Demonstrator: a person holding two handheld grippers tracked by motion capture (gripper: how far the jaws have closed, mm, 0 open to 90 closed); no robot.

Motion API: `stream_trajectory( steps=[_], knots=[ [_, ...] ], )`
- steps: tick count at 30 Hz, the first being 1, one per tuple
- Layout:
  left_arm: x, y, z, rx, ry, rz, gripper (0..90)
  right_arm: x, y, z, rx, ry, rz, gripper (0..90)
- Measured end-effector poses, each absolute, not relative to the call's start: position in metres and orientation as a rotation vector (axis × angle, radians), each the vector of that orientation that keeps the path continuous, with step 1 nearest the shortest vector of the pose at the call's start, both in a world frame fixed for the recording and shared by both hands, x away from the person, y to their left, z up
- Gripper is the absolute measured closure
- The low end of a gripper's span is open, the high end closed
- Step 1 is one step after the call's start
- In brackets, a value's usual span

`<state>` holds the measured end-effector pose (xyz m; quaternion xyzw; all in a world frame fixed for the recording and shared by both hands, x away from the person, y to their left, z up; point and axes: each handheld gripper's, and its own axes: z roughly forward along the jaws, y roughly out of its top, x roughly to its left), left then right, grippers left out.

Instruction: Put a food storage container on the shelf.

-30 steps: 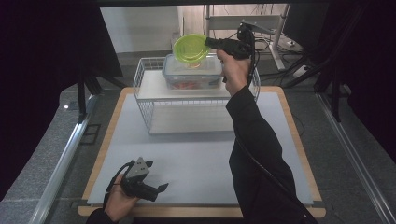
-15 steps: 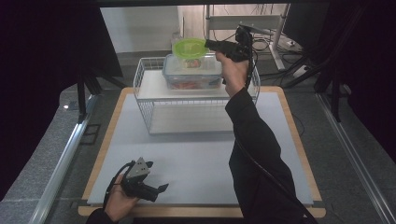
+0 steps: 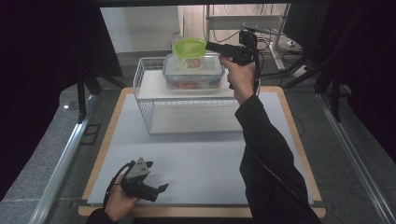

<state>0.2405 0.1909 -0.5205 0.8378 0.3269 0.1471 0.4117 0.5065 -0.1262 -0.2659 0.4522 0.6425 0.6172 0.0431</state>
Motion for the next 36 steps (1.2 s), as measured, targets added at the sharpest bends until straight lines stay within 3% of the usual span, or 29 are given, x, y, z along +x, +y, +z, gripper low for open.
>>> stream_trajectory(
  steps=[21, 36],
  knots=[
    [0.241, 0.193, -0.52, 2.08, 0.83, 0.364, 1.4, 0.433, -0.145, -0.305, 1.049, 2.172, 1.71, 14.7],
    [0.241, 0.192, -0.52, 2.085, 0.829, 0.363, 1.4, 0.378, -0.161, -0.36, 0.912, 2.269, 1.538, 5.7]
  ],
)
